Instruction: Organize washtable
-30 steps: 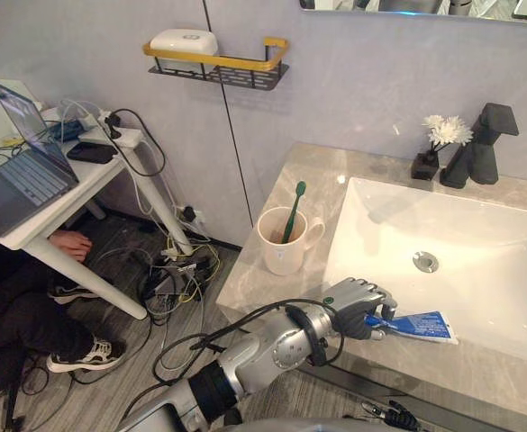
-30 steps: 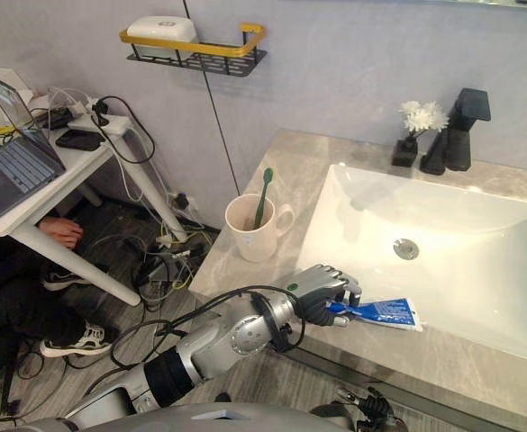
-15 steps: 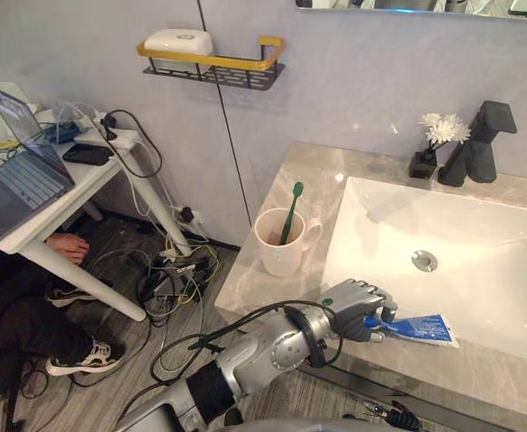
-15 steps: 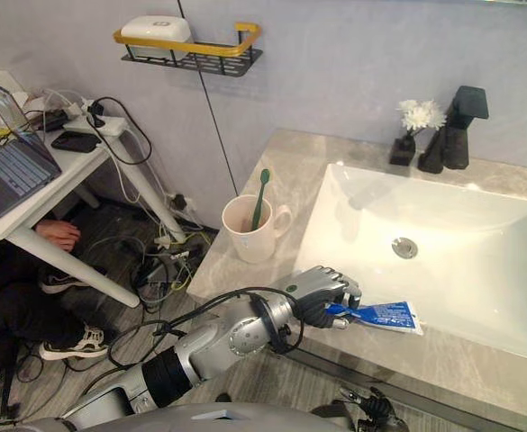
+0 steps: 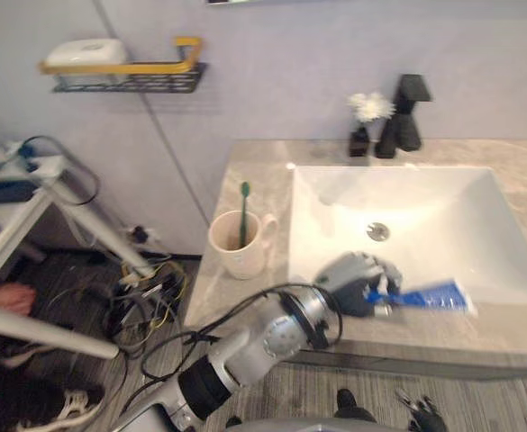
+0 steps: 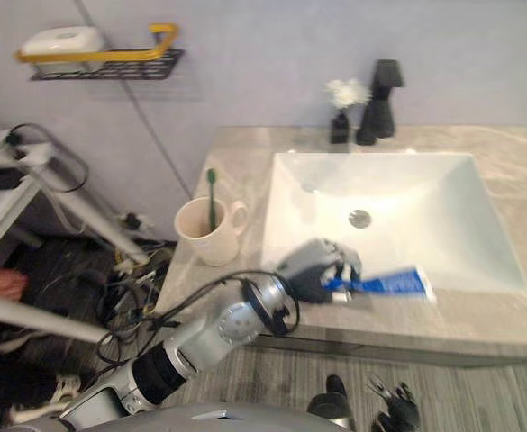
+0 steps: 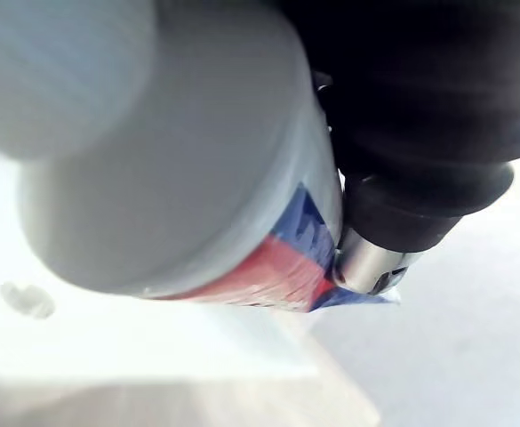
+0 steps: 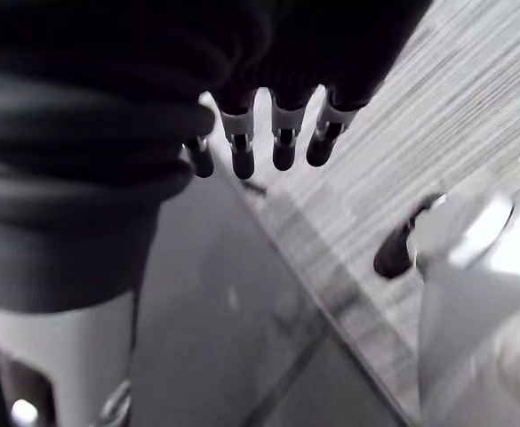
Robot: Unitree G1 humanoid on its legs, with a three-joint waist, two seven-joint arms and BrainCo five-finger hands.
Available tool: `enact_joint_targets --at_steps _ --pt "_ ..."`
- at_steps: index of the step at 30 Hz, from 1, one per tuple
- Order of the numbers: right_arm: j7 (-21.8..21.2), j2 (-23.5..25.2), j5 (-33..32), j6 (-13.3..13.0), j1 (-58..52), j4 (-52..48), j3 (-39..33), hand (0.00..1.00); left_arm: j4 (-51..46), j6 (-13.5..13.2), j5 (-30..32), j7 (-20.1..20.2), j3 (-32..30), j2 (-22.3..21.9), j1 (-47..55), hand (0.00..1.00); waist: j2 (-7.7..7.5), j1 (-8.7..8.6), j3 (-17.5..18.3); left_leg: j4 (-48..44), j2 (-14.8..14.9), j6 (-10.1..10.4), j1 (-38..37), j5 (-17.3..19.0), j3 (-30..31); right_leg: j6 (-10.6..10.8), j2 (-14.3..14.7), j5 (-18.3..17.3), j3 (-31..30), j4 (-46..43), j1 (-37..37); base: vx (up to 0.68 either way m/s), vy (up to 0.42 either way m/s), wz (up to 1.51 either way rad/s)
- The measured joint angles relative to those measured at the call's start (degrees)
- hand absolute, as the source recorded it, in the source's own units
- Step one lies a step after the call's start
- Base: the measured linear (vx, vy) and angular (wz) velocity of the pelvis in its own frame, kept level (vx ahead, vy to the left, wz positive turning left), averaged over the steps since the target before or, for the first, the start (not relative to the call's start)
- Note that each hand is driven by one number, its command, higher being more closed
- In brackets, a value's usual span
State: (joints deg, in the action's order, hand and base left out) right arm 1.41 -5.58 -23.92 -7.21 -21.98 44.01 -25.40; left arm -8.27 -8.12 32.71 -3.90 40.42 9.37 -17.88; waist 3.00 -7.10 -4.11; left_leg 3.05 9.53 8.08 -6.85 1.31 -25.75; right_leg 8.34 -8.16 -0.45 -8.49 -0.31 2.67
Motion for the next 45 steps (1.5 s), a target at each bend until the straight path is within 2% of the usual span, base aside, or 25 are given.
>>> enact_joint_targets --at_steps 2,5,7,8,11,12,16,20,23,24,26,27,29,33,35,37,40,45 --pt "-0.38 0.21 -1.86 -0.25 -2.75 -0.13 -6.80 0.00 -0.90 0.43 -0.06 -1.10 -2.92 -0.02 -0.34 1.00 -0.66 -0.60 0.50 -0.93 0.05 0.16 -0.88 1.29 -2.73 0.07 0.44 0.03 -2.65 -0.69 0.97 -0.02 0.025 -0.87" --pt "-0.26 2.18 -4.67 -1.14 -6.04 -4.44 -15.07 0.00 -3.77 0.66 -0.94 -0.99 -2.44 -0.04 -0.06 1.00 -1.68 -1.33 1.20 -1.23 0.09 0.84 -2.71 3.26 -6.53 0.33 1.15 0.17 -6.22 -1.05 1.41 -0.04 0.021 -0.67" --pt "-0.18 4.14 -6.37 -1.13 -7.33 -11.51 -16.66 0.00 -6.18 0.39 -1.03 -0.01 -1.35 -0.64 0.11 1.00 -2.00 -1.89 2.11 -1.14 0.24 1.12 -3.46 3.51 -8.20 0.34 1.73 0.16 -7.47 -1.44 1.96 -0.02 -0.004 -0.50" --pt "0.49 6.62 -6.81 -1.10 -8.38 -21.42 -17.82 0.00 -8.14 -0.06 -1.40 0.40 -1.22 -1.92 0.16 1.00 -2.05 -2.06 2.51 -1.15 0.50 1.39 -4.03 3.68 -9.58 0.36 2.27 0.18 -8.44 -1.96 2.38 -0.01 -0.015 -0.42" --pt "2.72 9.49 -7.53 -1.73 -9.09 -37.31 -17.99 0.00 -10.21 -0.66 -2.12 0.85 -1.48 -4.73 0.17 1.00 -1.96 -1.78 3.82 -1.29 1.08 1.62 -4.73 3.46 -11.13 0.36 3.30 0.21 -9.20 -2.59 2.78 0.01 -0.021 -0.29" --pt "4.01 10.58 -7.46 -2.77 -7.99 -44.33 -18.53 0.00 -11.76 -1.01 -2.13 0.90 -2.06 -5.53 0.17 1.00 -2.04 -1.65 4.53 -1.56 1.74 2.07 -4.96 3.28 -11.63 0.21 3.94 0.38 -9.32 -2.74 2.78 0.01 -0.035 -0.13" --pt "8.96 12.05 -5.49 -5.13 -5.38 -57.40 -20.17 0.00 -14.66 -1.13 -3.11 0.82 -2.77 -7.18 0.16 1.00 -2.21 -1.11 5.45 -1.58 2.59 2.37 -5.14 3.14 -11.42 0.21 4.31 0.40 -7.84 -2.79 2.19 0.02 -0.033 0.06" --pt "13.15 10.93 -0.19 -7.51 -2.31 -66.20 -20.72 0.00 -17.80 -1.13 -3.38 0.79 -2.77 -7.18 0.16 1.00 -2.32 -0.12 5.75 -1.13 2.76 2.39 -5.05 3.15 -9.30 0.22 3.71 0.34 -4.90 -2.58 0.97 0.00 -0.013 0.21" --pt "14.66 10.11 1.27 -10.03 2.52 -68.37 -20.16 0.00 -20.38 -1.16 -4.06 0.58 -2.75 -7.17 0.16 1.00 -2.68 0.51 7.57 -0.43 2.64 2.13 -3.40 2.15 -5.58 0.21 2.93 0.31 -0.61 -2.51 0.77 0.00 -0.028 0.58" --pt "14.78 10.01 1.60 -10.34 3.37 -68.86 -19.66 0.00 -20.93 -1.17 -4.45 0.52 -2.74 -7.15 0.16 1.00 -2.68 0.90 7.62 -0.24 2.63 2.21 -3.41 1.85 -4.89 0.20 2.85 0.31 0.10 -2.52 0.48 0.00 -0.029 0.52" --pt "14.15 9.55 1.44 -12.56 7.05 -69.32 -15.10 0.00 -22.97 -1.49 -5.36 0.10 -2.73 -6.86 0.15 1.00 -3.08 1.99 8.22 0.30 2.53 1.87 -1.90 0.89 -0.62 0.16 2.01 -0.18 4.05 -2.43 -0.68 -0.01 -0.030 0.82" --pt "13.80 9.33 1.43 -12.83 7.72 -69.51 -13.93 0.00 -23.33 -1.68 -5.37 -0.12 -2.70 -6.83 0.15 1.00 -3.14 2.08 8.27 0.40 2.37 1.84 -1.48 0.68 0.34 0.17 1.73 -0.34 5.03 -2.34 -0.89 -0.01 -0.018 0.84" --pt "11.81 9.24 0.74 -12.91 10.89 -71.38 -9.59 0.00 -23.79 -2.34 -6.03 -0.67 -2.70 -6.76 0.10 1.00 -2.87 3.48 8.45 1.54 1.78 1.44 -0.74 -0.78 2.71 0.26 1.18 -0.50 6.92 -2.24 -0.99 -0.03 -0.005 0.59" --pt "6.85 8.25 -1.02 -13.73 16.57 -71.77 4.30 0.00 -23.39 -2.65 -6.57 -1.16 -2.77 -5.72 -0.03 1.00 -2.79 5.56 8.50 2.16 1.39 0.86 1.77 -2.75 7.89 0.26 0.36 -0.51 11.28 -2.15 -1.18 -0.04 -0.014 0.64" --pt "5.00 8.19 -2.42 -13.30 17.54 -71.55 9.32 0.00 -23.00 -2.66 -6.57 -1.35 -2.96 -4.73 -0.10 1.00 -2.75 6.35 8.46 2.12 1.16 0.60 2.58 -3.28 9.82 0.26 -0.02 -0.51 12.80 -2.06 -1.68 -0.03 0.006 0.51" --pt "2.57 7.98 -6.40 -11.85 18.01 -71.48 13.65 0.00 -22.08 -2.72 -6.57 -1.60 -4.65 -3.85 -0.09 1.00 -2.96 6.87 8.19 2.11 0.70 0.42 2.62 -3.42 11.21 0.26 -0.48 -0.52 14.11 -1.52 -2.87 -0.02 0.025 0.31" --pt "-0.07 5.78 -11.14 -9.72 18.06 -71.43 15.96 0.00 -20.83 -2.64 -6.56 -2.74 -6.83 -3.37 -0.07 1.00 -3.61 7.21 7.60 2.13 0.43 0.23 2.67 -3.51 11.61 0.23 -0.68 -0.55 14.24 -0.73 -3.43 -0.02 0.011 0.09" --pt "-2.00 1.93 -15.78 -8.03 19.78 -70.90 20.44 0.00 -19.70 -2.63 -6.49 -3.57 -7.14 -1.83 -0.07 1.00 -3.80 7.23 7.32 2.15 0.36 0.22 2.53 -3.61 11.61 0.15 -0.68 -0.57 14.17 -0.69 -3.46 0.00 0.000 0.00"
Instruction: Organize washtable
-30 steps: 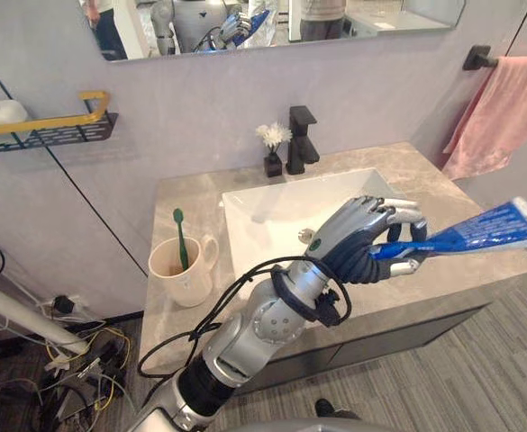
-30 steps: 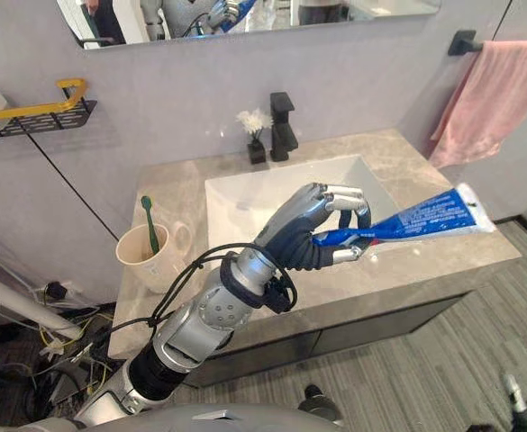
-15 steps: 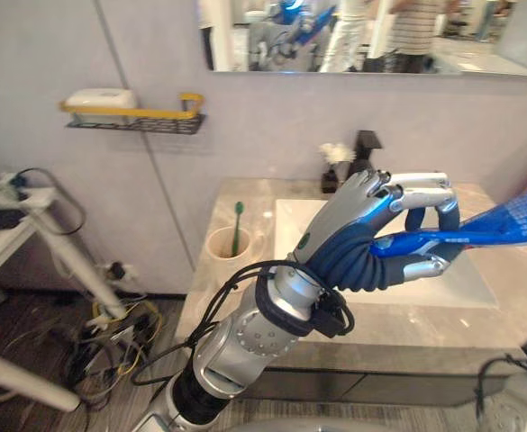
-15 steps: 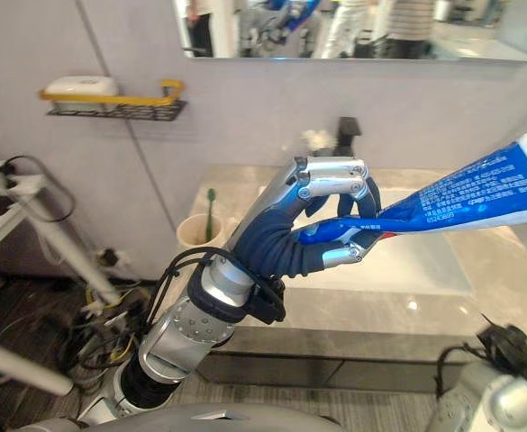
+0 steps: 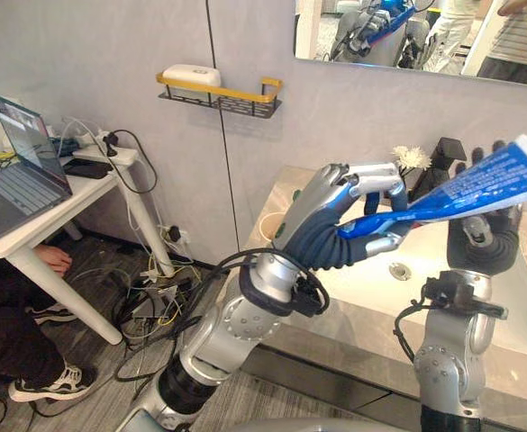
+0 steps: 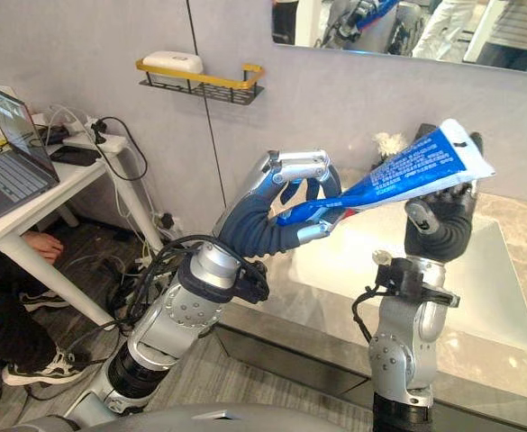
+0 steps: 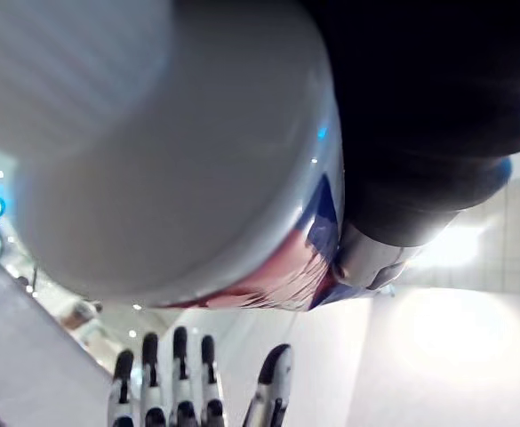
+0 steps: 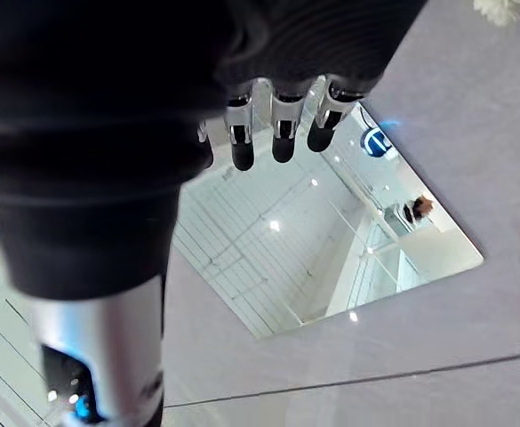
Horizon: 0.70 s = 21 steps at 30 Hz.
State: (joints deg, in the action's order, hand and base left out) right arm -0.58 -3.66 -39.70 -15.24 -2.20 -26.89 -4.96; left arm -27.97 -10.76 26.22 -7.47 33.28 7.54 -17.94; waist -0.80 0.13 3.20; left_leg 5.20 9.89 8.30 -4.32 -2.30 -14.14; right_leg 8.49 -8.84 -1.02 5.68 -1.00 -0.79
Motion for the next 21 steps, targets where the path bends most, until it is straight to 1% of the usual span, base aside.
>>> enact_joint_targets --at_steps 1,3,5,7,12,13,17,21 --pt "-0.85 -0.51 -1.48 0.59 1.42 0.01 1.36 0.00 0.99 0.01 0.03 -0.07 -0.15 0.02 0.00 1.00 0.05 0.02 -0.04 0.00 0.00 0.00 0.00 0.00 0.00 -0.01 0.01 0.00 0.00 0.06 -0.02 0.00 0.000 0.00" --pt "-1.36 -1.06 -2.18 1.00 3.00 0.10 3.40 0.00 1.58 0.30 0.04 -0.31 -0.57 0.10 0.12 1.00 0.03 0.05 -0.10 0.02 -0.01 0.00 -0.01 0.00 0.00 -0.02 0.03 0.01 0.00 0.11 -0.04 0.00 0.000 0.00" --pt "-1.93 -1.57 -3.84 1.11 3.60 0.18 4.94 0.00 1.57 0.35 0.08 -0.56 -2.04 -0.03 0.14 1.00 -0.04 0.16 -0.16 0.04 -0.02 -0.01 -0.03 0.01 -0.01 -0.02 0.03 0.01 0.00 0.12 -0.05 0.00 0.000 0.00" --pt "-2.49 -2.31 -4.63 2.06 4.08 0.19 6.73 0.00 1.59 0.68 0.10 -0.81 -3.34 0.29 0.23 1.00 -0.17 0.21 -0.30 0.04 -0.03 -0.01 -0.07 0.01 -0.02 -0.03 0.03 0.01 -0.01 0.15 -0.08 0.00 0.000 0.00" --pt "-4.51 -2.68 -8.59 2.26 5.09 0.19 11.25 0.00 2.17 1.05 0.28 -1.36 -4.29 1.32 0.36 1.00 -0.40 0.24 -0.89 0.05 -0.04 -0.02 -0.15 0.03 -0.10 -0.04 0.04 0.02 -0.07 0.23 -0.14 0.00 0.000 0.00" --pt "-5.00 -2.71 -9.89 2.62 5.09 0.19 12.28 0.00 2.75 1.06 0.61 -1.71 -4.31 1.57 0.36 1.00 -0.37 0.24 -0.92 0.05 -0.04 -0.03 -0.17 0.03 -0.13 -0.04 0.04 0.02 -0.09 0.26 -0.15 0.00 0.000 0.00" --pt "-6.29 -3.61 -12.08 3.61 5.10 0.16 14.74 0.00 3.25 1.52 1.30 -2.19 -4.58 1.62 1.47 1.00 -0.30 0.23 -1.24 0.06 -0.04 -0.03 -0.28 0.04 -0.24 -0.05 0.05 0.02 -0.15 0.33 -0.22 0.00 0.000 0.00" --pt "-7.00 -4.59 -13.21 4.44 5.09 0.08 16.62 0.00 3.25 1.73 1.84 -2.71 -7.08 1.65 2.92 1.00 -0.18 0.22 -1.67 0.06 -0.04 -0.03 -0.29 0.04 -0.31 -0.06 0.06 0.03 -0.19 0.39 -0.22 0.00 0.000 0.00"
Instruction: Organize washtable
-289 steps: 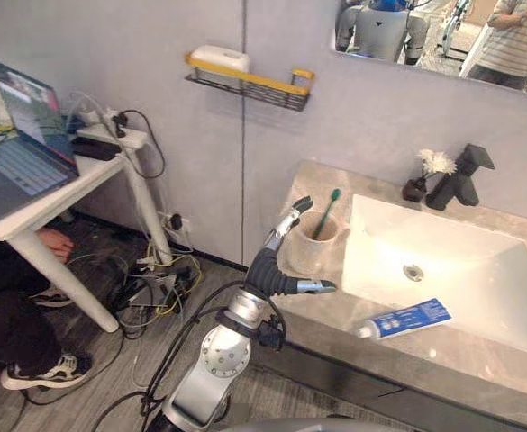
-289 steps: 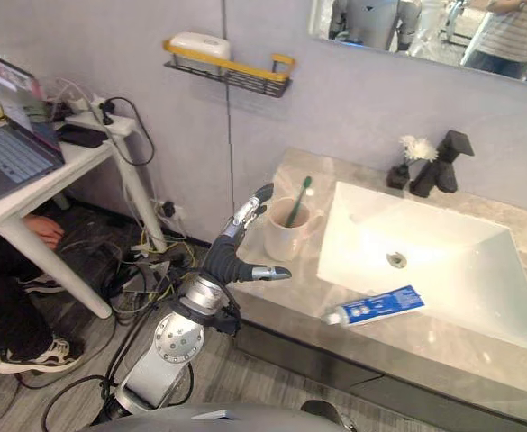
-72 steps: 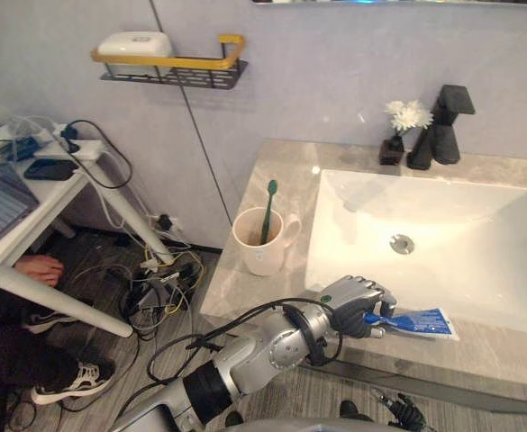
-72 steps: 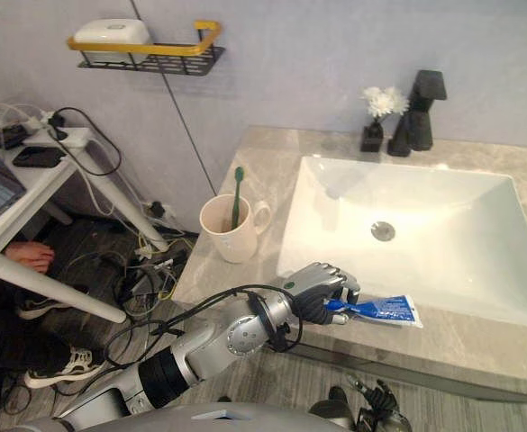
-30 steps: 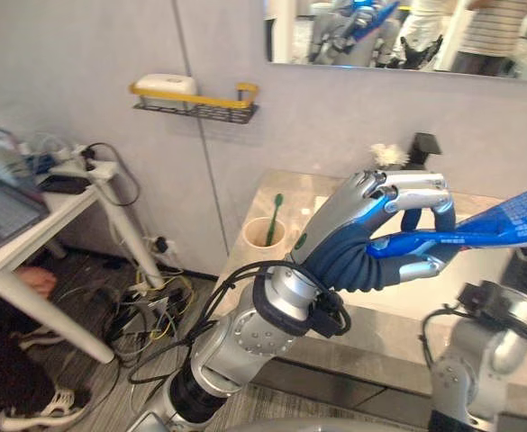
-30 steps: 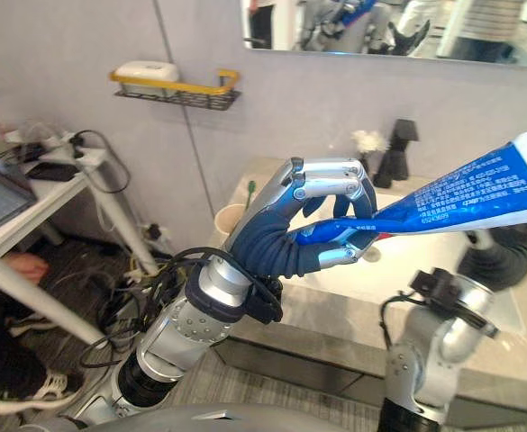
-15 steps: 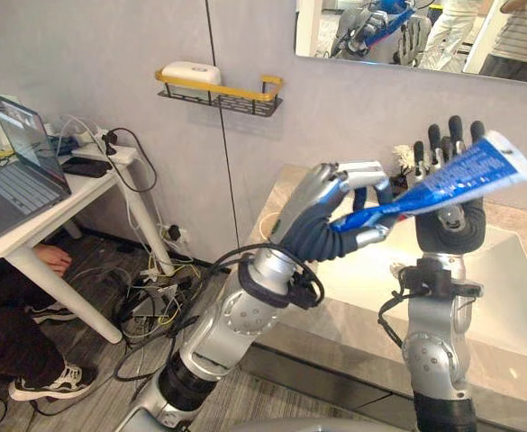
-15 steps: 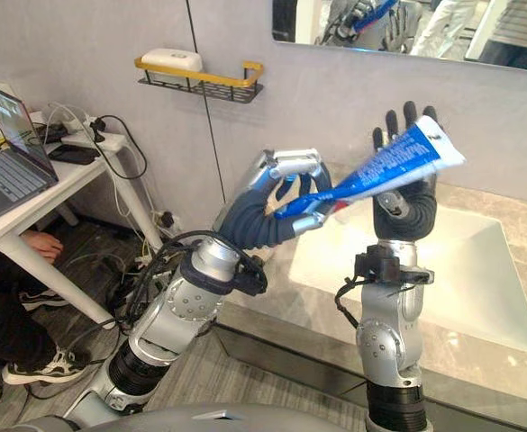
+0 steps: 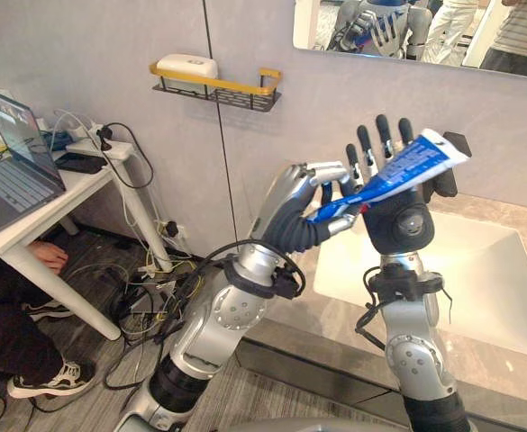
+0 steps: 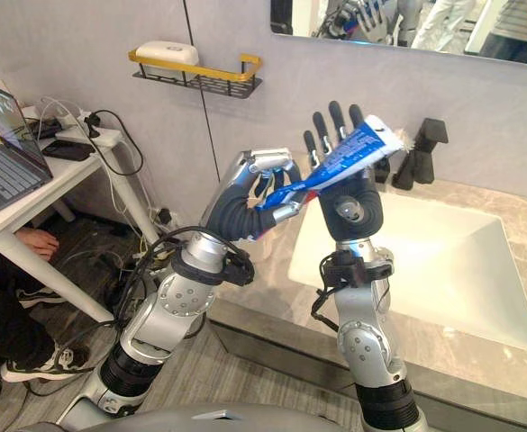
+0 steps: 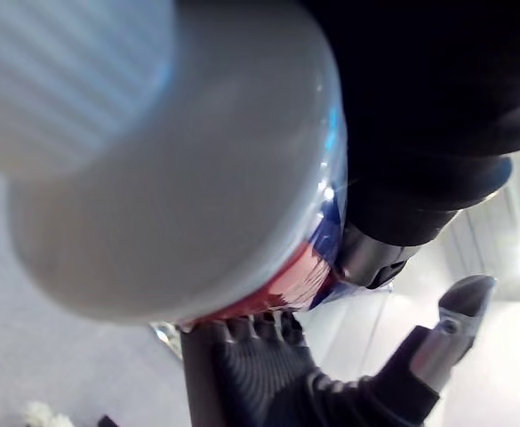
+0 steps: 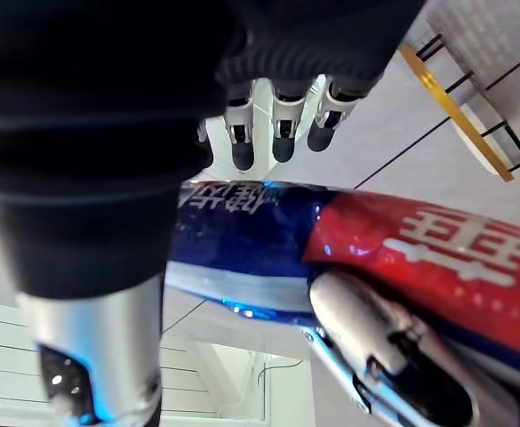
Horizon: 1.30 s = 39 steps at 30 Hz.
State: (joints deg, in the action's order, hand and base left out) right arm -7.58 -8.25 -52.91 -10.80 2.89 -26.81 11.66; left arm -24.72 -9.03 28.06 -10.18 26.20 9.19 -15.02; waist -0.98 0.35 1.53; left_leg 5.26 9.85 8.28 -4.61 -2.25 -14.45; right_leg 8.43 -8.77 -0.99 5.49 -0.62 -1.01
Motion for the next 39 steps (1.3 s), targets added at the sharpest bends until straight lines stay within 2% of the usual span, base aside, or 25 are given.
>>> enact_joint_targets --at_steps 4,13,20,26,27,34,39 --pt "-1.03 -0.02 -0.03 0.29 -0.02 -0.09 1.69 0.00 -0.01 0.37 0.12 -1.06 -2.23 0.03 0.02 1.00 -0.12 -0.03 -0.10 0.00 0.00 0.00 0.00 0.00 -0.05 0.00 0.00 0.00 -0.02 0.05 0.01 0.00 0.000 0.00" --pt "-1.41 -0.15 -0.18 0.85 -0.18 -0.10 4.47 0.00 -0.14 0.36 0.54 -1.67 -2.12 0.00 0.49 1.00 -0.09 -0.10 -0.13 0.00 0.00 -0.01 0.01 0.11 -0.50 -0.02 0.03 0.02 -0.39 0.15 0.30 0.00 0.000 -0.01" --pt "-1.39 -0.12 -2.22 1.47 -0.27 -0.10 6.45 0.00 -0.16 0.24 0.49 -1.55 -0.65 -0.01 1.69 1.00 -0.09 -0.03 -0.13 0.00 -0.01 -0.02 0.04 0.14 -0.54 -0.04 0.03 0.03 -0.43 0.15 0.35 0.00 0.000 0.00" --pt "-1.23 -0.02 -2.21 1.45 -0.51 -0.09 6.63 0.00 -0.16 -0.33 0.32 -0.88 3.08 -0.06 1.68 1.00 -0.08 -0.04 -0.12 0.00 0.00 -0.02 0.10 0.13 -0.51 -0.04 0.03 0.03 -0.41 0.16 0.37 0.00 0.000 0.00" --pt "-1.21 -0.01 -2.21 1.45 -0.53 -0.09 6.68 1.00 -0.16 -0.36 0.32 -0.61 3.35 -0.07 1.68 1.00 -0.08 -0.05 -0.12 0.00 -0.01 -0.02 0.11 0.13 -0.50 -0.04 0.03 0.03 -0.40 0.16 0.38 0.00 0.000 0.00" --pt "-0.92 0.13 -2.20 1.23 -1.74 -0.09 6.64 1.00 -0.14 -0.55 -0.23 -0.30 5.27 -0.04 1.68 1.00 -0.07 -0.02 -0.11 0.00 -0.01 -0.03 0.22 0.12 -0.32 -0.04 0.02 0.03 -0.24 0.17 0.36 0.00 0.000 0.00" --pt "0.80 0.36 -2.14 -0.03 -2.04 -0.10 6.17 1.00 0.16 -0.88 -0.18 0.28 6.26 -0.02 1.76 1.00 -0.02 -0.11 -0.07 0.00 -0.01 -0.03 0.22 0.10 -0.29 -0.04 0.01 0.03 -0.21 0.16 0.35 0.00 0.000 0.00"
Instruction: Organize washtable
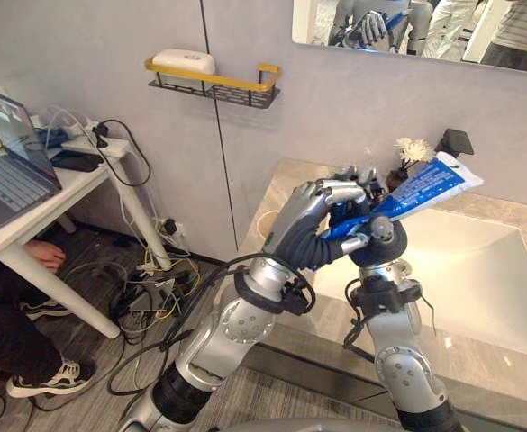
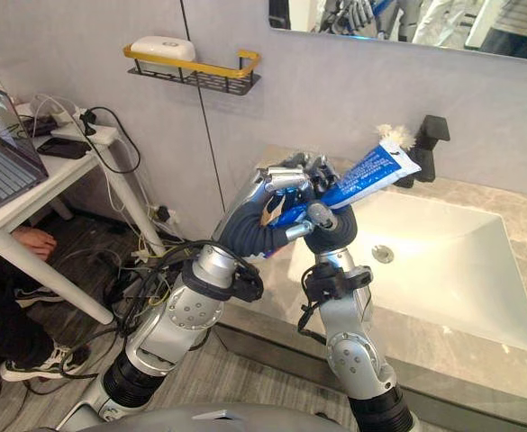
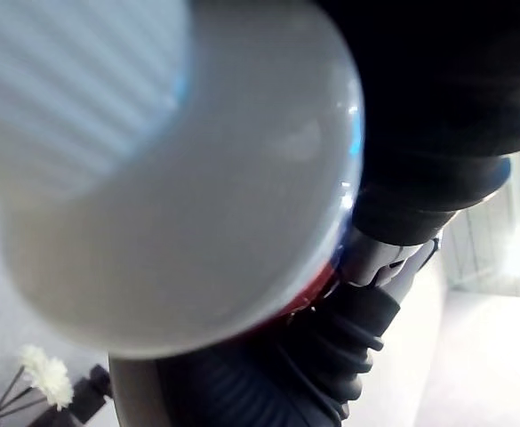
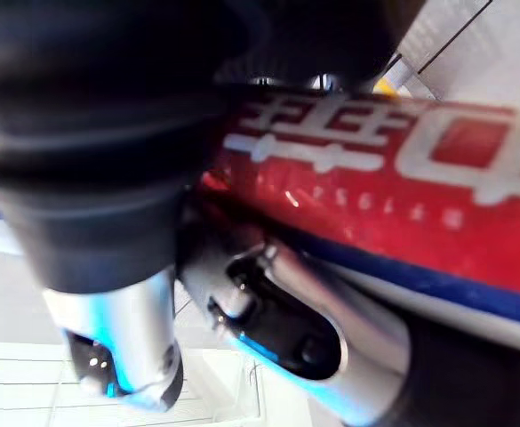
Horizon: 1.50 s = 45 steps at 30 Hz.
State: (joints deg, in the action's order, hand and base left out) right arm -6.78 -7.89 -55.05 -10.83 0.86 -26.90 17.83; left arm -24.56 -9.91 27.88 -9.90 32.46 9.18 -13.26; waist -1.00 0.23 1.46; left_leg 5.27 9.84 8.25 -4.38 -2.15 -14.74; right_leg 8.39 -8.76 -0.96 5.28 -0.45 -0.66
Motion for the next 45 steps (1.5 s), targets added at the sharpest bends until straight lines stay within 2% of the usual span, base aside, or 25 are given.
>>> enact_joint_targets --at_steps 8,9,21,30,32,33,37,45 --pt "0.88 0.21 1.22 0.00 -0.14 0.00 -0.37 1.00 0.38 0.02 0.07 0.00 0.14 -0.01 0.22 1.00 0.00 0.02 0.02 0.00 0.00 0.00 -0.01 0.00 0.04 0.00 0.00 0.00 0.00 0.00 -0.03 0.00 0.000 0.00" --pt "1.03 0.27 1.27 0.00 -0.15 0.00 -0.37 1.00 0.45 0.02 0.07 0.00 0.13 -0.01 0.22 0.00 0.01 0.02 0.03 0.00 -0.01 0.00 -0.02 0.00 0.05 0.00 0.00 0.00 0.00 -0.01 -0.05 0.00 0.000 0.00" --pt "2.20 1.79 2.28 0.00 -0.46 0.03 -1.14 1.00 1.04 -0.58 -0.43 -0.03 -0.07 -0.47 1.80 0.00 0.16 0.00 0.19 0.00 -0.02 0.00 -0.18 0.00 0.11 0.00 0.00 0.01 0.03 -0.02 -0.22 0.00 0.000 0.00" --pt "2.57 2.39 2.31 -0.01 -0.38 0.02 -2.58 1.00 0.92 -1.21 -0.41 -0.01 -1.43 -0.55 2.64 0.00 0.87 0.06 0.75 0.00 -0.01 0.00 -0.34 -0.01 0.24 -0.01 0.00 0.01 0.12 -0.10 -0.44 0.00 0.000 0.00" --pt "3.03 2.54 2.25 -0.14 -0.48 0.03 -4.10 1.00 -0.19 -1.30 -0.41 -0.79 -4.12 -0.70 3.23 0.00 0.87 0.02 0.75 0.00 -0.01 0.01 -0.34 -0.01 0.24 -0.01 0.00 0.01 0.12 -0.10 -0.44 0.00 0.000 0.00" --pt "3.26 2.64 2.24 -0.42 -0.68 0.03 -6.02 1.00 -1.73 -1.28 -0.43 -1.86 -7.89 -0.93 3.95 0.00 0.90 -0.03 0.77 0.00 -0.01 0.01 -0.35 -0.02 0.24 -0.01 0.00 0.00 0.12 -0.10 -0.44 0.00 0.000 0.00" --pt "4.06 2.83 2.23 -2.45 -0.71 0.01 -10.41 1.00 -5.98 -1.09 -0.46 -5.23 -14.87 -0.30 4.86 0.00 0.90 0.14 0.77 0.00 -0.01 0.01 -0.35 -0.02 0.25 -0.03 0.00 0.00 0.12 -0.09 -0.44 0.00 0.000 0.00" --pt "4.54 2.99 2.26 -2.46 -0.70 0.00 -11.49 1.00 -9.83 -1.29 -0.42 -6.76 -18.19 -0.02 7.40 0.00 0.91 0.07 0.77 0.00 -0.01 0.01 -0.34 -0.02 0.24 -0.03 0.00 -0.01 0.13 -0.07 -0.44 0.00 0.000 0.00"
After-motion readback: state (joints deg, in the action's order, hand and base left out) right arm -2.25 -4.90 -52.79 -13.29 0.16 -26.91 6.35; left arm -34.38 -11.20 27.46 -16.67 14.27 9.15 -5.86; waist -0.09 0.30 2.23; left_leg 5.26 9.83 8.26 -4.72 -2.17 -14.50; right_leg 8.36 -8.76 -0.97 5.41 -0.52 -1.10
